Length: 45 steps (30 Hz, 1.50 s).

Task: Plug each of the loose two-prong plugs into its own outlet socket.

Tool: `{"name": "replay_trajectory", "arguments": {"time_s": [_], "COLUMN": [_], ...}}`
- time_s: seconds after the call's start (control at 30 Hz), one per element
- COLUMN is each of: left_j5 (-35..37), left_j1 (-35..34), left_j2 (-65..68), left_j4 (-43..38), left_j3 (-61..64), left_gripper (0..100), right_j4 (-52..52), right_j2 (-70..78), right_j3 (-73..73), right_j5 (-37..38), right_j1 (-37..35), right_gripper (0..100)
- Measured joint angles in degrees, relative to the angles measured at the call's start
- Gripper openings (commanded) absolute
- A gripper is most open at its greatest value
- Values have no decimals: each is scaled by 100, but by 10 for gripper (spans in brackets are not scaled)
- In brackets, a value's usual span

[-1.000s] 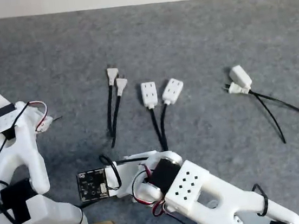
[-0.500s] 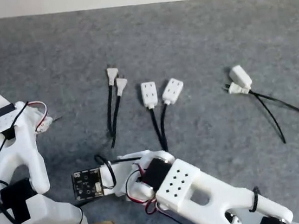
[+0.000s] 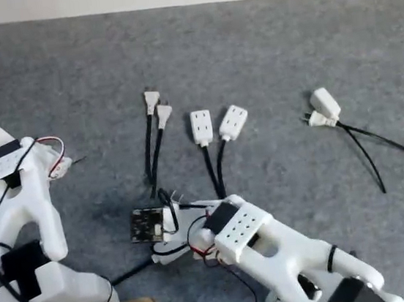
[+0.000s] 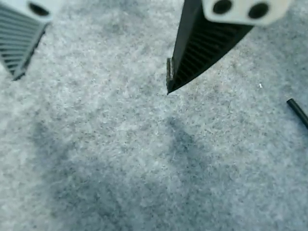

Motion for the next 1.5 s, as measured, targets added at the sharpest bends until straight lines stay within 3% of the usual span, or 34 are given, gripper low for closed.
{"name": "replay_trajectory", "arguments": {"time_s": [0.23, 0.63, 0.8, 0.97, 1.13, 1.27, 1.37, 1.5], "left_j5": [0, 0, 0, 0, 0, 0, 0, 0], "left_j1": [18, 158, 158, 158, 158, 158, 158, 167], "left_j2": [35, 35, 35, 35, 35, 35, 35, 35], "left_j4": [0, 0, 0, 0, 0, 0, 0, 0], "left_j3": [0, 0, 0, 44, 70, 70, 70, 70], "left_gripper": [425, 425, 425, 425, 425, 425, 425, 425], "right_j4": [35, 1187, 1240, 1081, 527, 299, -35, -800], "right_j2": [9, 9, 9, 18, 18, 70, 70, 70], "right_j3": [-26, -1486, -1802, -1802, -1802, -1688, -1354, -695], "right_j5": [-325, -79, -325, -1934, -4967, -7376, -7895, -8193], "right_j1": [220, 3349, 3947, 2884, 1292, 431, 237, 176], "right_gripper": [4, 4, 13, 84, 138, 259, 346, 350]}}
